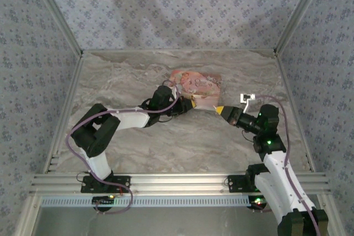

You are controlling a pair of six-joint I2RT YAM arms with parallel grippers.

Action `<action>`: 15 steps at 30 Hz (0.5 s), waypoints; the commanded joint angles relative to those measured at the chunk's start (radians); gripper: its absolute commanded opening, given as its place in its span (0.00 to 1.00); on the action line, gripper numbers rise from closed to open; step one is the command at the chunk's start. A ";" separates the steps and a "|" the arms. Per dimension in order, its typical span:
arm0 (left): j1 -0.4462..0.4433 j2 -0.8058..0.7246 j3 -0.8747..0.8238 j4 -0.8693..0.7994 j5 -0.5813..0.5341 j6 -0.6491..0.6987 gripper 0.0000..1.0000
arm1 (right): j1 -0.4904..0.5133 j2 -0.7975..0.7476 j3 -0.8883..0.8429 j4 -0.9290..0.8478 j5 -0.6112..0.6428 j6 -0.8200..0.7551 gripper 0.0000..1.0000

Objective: Unlock a padlock with a key

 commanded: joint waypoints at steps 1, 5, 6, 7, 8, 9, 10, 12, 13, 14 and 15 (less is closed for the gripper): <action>0.011 -0.051 0.019 0.055 0.015 -0.011 0.10 | -0.003 -0.015 0.039 0.032 -0.011 0.031 0.00; 0.010 -0.051 0.018 0.056 0.014 -0.013 0.10 | -0.002 -0.010 0.023 0.061 0.003 0.059 0.00; 0.010 -0.051 0.019 0.056 0.015 -0.013 0.10 | -0.002 -0.008 0.013 0.076 0.007 0.070 0.00; 0.010 -0.051 0.019 0.055 0.015 -0.013 0.10 | -0.002 -0.006 0.001 0.100 0.012 0.089 0.00; 0.010 -0.052 0.021 0.055 0.015 -0.013 0.10 | -0.001 -0.002 -0.011 0.122 0.019 0.106 0.00; 0.010 -0.052 0.022 0.054 0.017 -0.013 0.10 | -0.002 0.001 -0.020 0.141 0.028 0.121 0.00; 0.010 -0.053 0.024 0.052 0.018 -0.013 0.10 | -0.001 0.004 -0.034 0.157 0.039 0.134 0.00; 0.010 -0.055 0.027 0.052 0.018 -0.015 0.10 | 0.004 0.010 -0.055 0.171 0.063 0.147 0.00; 0.010 -0.055 0.029 0.049 0.019 -0.013 0.10 | 0.006 0.014 -0.065 0.171 0.078 0.151 0.00; 0.010 -0.057 0.031 0.046 0.020 -0.012 0.10 | 0.009 0.019 -0.080 0.176 0.095 0.159 0.00; 0.011 -0.057 0.033 0.044 0.019 -0.012 0.10 | 0.011 0.021 -0.094 0.180 0.108 0.166 0.00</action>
